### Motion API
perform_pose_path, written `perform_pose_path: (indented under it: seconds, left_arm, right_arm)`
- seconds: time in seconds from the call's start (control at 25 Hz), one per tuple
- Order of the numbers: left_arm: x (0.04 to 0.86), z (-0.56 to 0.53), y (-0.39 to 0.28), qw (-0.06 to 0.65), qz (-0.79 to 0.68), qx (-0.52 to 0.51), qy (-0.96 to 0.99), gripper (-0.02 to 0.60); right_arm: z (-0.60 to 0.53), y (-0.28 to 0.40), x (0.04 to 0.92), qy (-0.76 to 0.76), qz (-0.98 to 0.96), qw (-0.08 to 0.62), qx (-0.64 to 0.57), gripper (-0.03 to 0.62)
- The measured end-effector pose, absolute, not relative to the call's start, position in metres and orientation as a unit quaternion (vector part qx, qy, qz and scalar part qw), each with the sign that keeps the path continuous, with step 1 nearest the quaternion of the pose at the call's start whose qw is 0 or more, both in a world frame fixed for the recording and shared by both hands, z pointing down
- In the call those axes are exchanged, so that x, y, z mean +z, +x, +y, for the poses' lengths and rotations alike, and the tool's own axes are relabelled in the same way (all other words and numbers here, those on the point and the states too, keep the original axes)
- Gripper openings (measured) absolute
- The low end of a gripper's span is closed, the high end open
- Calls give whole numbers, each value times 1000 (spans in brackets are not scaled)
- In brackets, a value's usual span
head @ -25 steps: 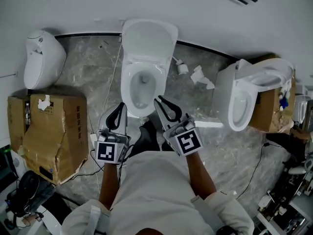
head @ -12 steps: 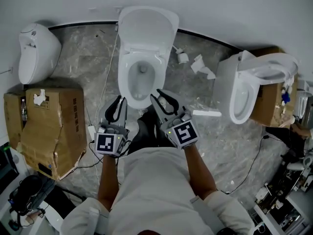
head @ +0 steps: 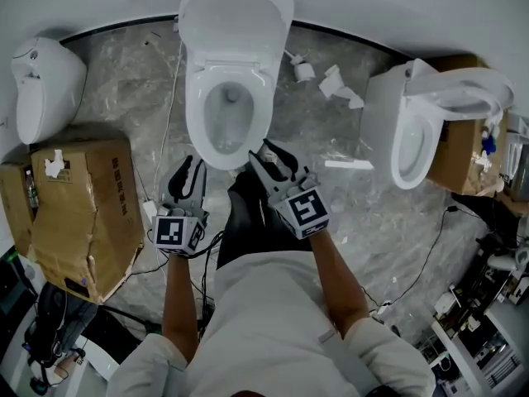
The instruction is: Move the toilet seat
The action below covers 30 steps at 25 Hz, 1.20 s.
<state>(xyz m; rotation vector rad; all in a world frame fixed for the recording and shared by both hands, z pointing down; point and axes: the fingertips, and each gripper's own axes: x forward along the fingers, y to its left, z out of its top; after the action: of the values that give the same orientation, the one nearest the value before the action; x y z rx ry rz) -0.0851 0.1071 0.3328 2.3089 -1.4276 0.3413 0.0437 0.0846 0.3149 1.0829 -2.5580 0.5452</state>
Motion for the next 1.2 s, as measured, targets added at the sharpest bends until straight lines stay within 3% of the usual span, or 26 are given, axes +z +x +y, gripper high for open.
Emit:
perform_pose_path:
  seconds: [0.08, 0.16, 1.08, 1.2]
  left_arm:
    - [348, 106, -85, 206, -511, 129, 825, 113]
    - [362, 107, -84, 215, -508, 133, 823, 140]
    - [559, 100, -112, 300, -503, 172, 792, 301]
    - [585, 101, -113, 315, -508, 170, 784, 324]
  right_arm:
    - [82, 46, 330, 381, -889, 157, 199, 147]
    - [83, 46, 346, 379, -886, 164, 209, 196]
    - [88, 51, 557, 409, -833, 227, 296, 273]
    - [86, 53, 585, 408, -827, 233, 308, 316]
